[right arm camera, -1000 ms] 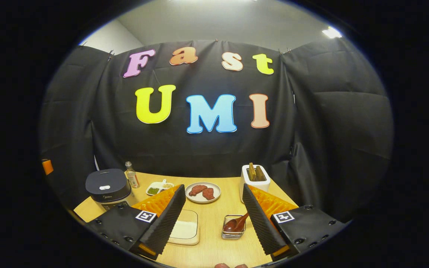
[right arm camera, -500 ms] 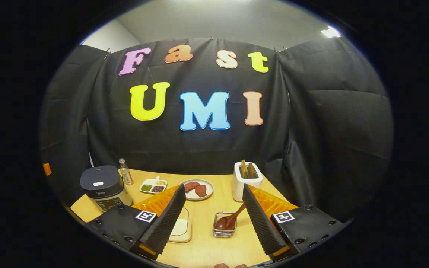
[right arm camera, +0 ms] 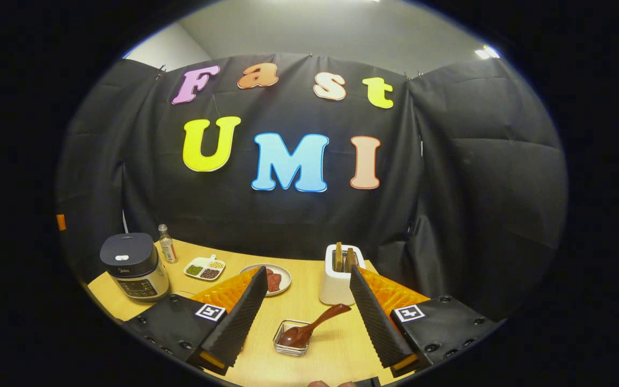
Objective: Close the left gripper, press the button to open the rice cooker; take a wooden spoon from the chopstick holder with the right hand, scoop a spoonful of rice and pour it into the rice cooker, then put the wooden spoon back into the chopstick holder.
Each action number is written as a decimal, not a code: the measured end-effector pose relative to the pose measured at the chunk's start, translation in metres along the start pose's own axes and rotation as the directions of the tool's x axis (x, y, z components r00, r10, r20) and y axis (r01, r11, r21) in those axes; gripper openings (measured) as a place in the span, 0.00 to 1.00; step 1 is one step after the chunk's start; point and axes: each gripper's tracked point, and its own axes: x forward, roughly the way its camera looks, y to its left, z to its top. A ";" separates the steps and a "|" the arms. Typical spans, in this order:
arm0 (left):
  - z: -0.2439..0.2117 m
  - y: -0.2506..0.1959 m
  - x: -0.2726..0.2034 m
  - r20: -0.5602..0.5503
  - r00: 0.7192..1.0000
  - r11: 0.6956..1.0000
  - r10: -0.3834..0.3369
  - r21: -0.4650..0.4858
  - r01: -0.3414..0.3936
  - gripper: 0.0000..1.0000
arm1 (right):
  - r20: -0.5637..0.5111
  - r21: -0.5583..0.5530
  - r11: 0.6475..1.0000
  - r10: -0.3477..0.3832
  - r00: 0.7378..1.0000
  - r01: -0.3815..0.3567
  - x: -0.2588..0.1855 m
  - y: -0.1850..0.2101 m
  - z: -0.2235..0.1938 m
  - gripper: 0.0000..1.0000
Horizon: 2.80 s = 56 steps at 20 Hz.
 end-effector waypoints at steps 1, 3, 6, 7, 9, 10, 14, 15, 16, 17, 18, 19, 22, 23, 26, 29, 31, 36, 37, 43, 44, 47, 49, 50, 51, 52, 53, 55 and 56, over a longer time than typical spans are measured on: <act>0.001 -0.008 0.003 -0.012 1.000 1.000 -0.003 -0.009 0.003 0.58 | 0.010 -0.005 1.000 0.009 1.000 -0.009 0.006 -0.003 0.002 0.98; -0.002 -0.022 0.009 -0.036 0.999 1.000 0.007 -0.024 -0.008 0.54 | 0.015 -0.002 0.999 0.037 0.999 -0.037 0.018 -0.007 -0.002 0.97; -0.018 -0.017 0.018 -0.098 0.989 0.992 0.113 -0.042 -0.118 0.23 | 0.001 0.030 0.994 0.102 0.995 -0.102 0.032 -0.009 -0.011 0.98; -0.025 -0.021 0.023 -0.133 0.986 0.992 0.103 -0.064 -0.112 0.14 | 0.004 0.034 0.993 0.111 0.994 -0.111 0.037 -0.012 -0.012 0.98; -0.030 -0.032 0.024 -0.169 0.982 0.989 0.085 -0.108 -0.104 0.05 | -0.008 0.018 0.995 0.093 0.996 -0.093 0.043 -0.026 -0.019 0.98; -0.030 -0.026 0.032 -0.170 0.982 0.986 0.078 -0.130 -0.100 0.05 | -0.008 0.008 0.997 0.073 0.997 -0.073 0.042 -0.034 -0.021 0.97; -0.037 -0.013 0.065 -0.213 0.977 0.986 0.014 -0.159 -0.049 0.01 | -0.063 0.011 1.000 -0.023 0.998 0.023 0.035 -0.059 -0.048 0.97; -0.038 -0.009 0.077 -0.228 0.974 0.987 -0.004 -0.158 -0.033 0.01 | -0.097 0.021 0.998 -0.050 0.994 0.052 0.034 -0.063 -0.058 0.98; -0.040 -0.004 0.091 -0.244 0.970 0.988 -0.020 -0.154 -0.018 0.01 | -0.131 0.034 0.996 -0.077 0.988 0.082 0.031 -0.065 -0.066 0.98; -0.041 0.000 0.105 -0.257 0.966 0.989 -0.036 -0.151 -0.003 0.01 | -0.154 0.050 0.992 -0.106 0.982 0.115 0.028 -0.066 -0.069 0.97; -0.040 0.004 0.120 -0.272 0.961 0.989 -0.056 -0.149 0.016 0.01 | -0.166 0.067 0.986 -0.140 0.976 0.153 0.025 -0.067 -0.069 0.98; -0.043 0.009 0.136 -0.291 0.954 0.989 -0.073 -0.147 0.030 0.01 | -0.173 0.081 0.979 -0.173 0.970 0.189 0.021 -0.068 -0.068 0.98; -0.060 0.022 0.181 -0.359 0.925 0.985 -0.127 -0.159 0.073 0.01 | -0.198 0.118 0.952 -0.256 0.946 0.283 0.010 -0.061 -0.067 0.98; -0.070 0.025 0.194 -0.383 0.913 0.983 -0.143 -0.162 0.086 0.01 | -0.201 0.124 0.944 -0.279 0.939 0.307 0.006 -0.057 -0.065 0.98; -0.100 0.031 0.230 -0.457 0.869 0.978 -0.187 -0.172 0.120 0.01 | -0.210 0.118 0.922 -0.339 0.917 0.368 -0.009 -0.047 -0.063 0.98; -0.130 0.030 0.253 -0.513 0.828 0.971 -0.225 -0.186 0.149 0.01 | -0.232 0.115 0.906 -0.375 0.898 0.408 -0.024 -0.033 -0.067 0.98; -0.139 0.027 0.259 -0.536 0.804 0.966 -0.256 -0.182 0.186 0.01 | -0.249 0.116 0.893 -0.396 0.884 0.434 -0.034 -0.025 -0.070 0.98; -0.161 0.023 0.263 -0.580 0.758 0.954 -0.298 -0.144 0.264 0.01 | -0.276 0.118 0.873 -0.428 0.861 0.472 -0.049 -0.001 -0.076 0.98; -0.161 0.023 0.265 -0.577 0.756 0.949 -0.311 -0.144 0.280 0.01 | -0.279 0.117 0.871 -0.433 0.857 0.477 -0.051 0.003 -0.076 0.98; -0.169 0.026 0.257 -0.624 0.693 0.919 -0.361 -0.110 0.379 0.02 | -0.293 0.115 0.863 -0.445 0.847 0.493 -0.061 0.024 -0.079 0.98; -0.168 0.025 0.258 -0.606 0.706 0.914 -0.367 -0.092 0.396 0.02 | -0.296 0.114 0.862 -0.445 0.846 0.493 -0.063 0.026 -0.081 0.98; -0.168 0.023 0.257 -0.590 0.716 0.910 -0.373 -0.084 0.406 0.02 | -0.308 0.107 0.865 -0.441 0.843 0.491 -0.067 0.034 -0.083 0.98; -0.164 0.023 0.257 -0.562 0.737 0.917 -0.375 -0.109 0.384 0.02 | -0.308 0.107 0.868 -0.435 0.846 0.485 -0.069 0.036 -0.081 0.98; -0.161 0.025 0.254 -0.547 0.752 0.922 -0.370 -0.115 0.370 0.02 | -0.305 0.106 0.869 -0.434 0.848 0.483 -0.068 0.035 -0.081 0.98; -0.154 0.026 0.253 -0.519 0.775 0.927 -0.360 -0.108 0.358 0.02 | -0.302 0.108 0.870 -0.431 0.850 0.480 -0.067 0.035 -0.080 0.98; -0.145 0.027 0.250 -0.484 0.802 0.932 -0.349 -0.094 0.349 0.02 | -0.299 0.112 0.871 -0.429 0.852 0.478 -0.065 0.032 -0.079 0.98; -0.128 0.028 0.250 -0.433 0.838 0.939 -0.332 -0.072 0.335 0.00 | -0.296 0.119 0.871 -0.427 0.854 0.477 -0.060 0.028 -0.078 0.98; -0.079 0.034 0.254 -0.299 0.915 0.959 -0.270 0.004 0.284 0.02 | -0.298 0.140 0.873 -0.414 0.860 0.468 -0.049 0.024 -0.079 0.98; -0.051 0.039 0.253 -0.225 0.947 0.969 -0.229 0.040 0.243 0.02 | -0.301 0.150 0.875 -0.402 0.864 0.460 -0.044 0.022 -0.080 0.98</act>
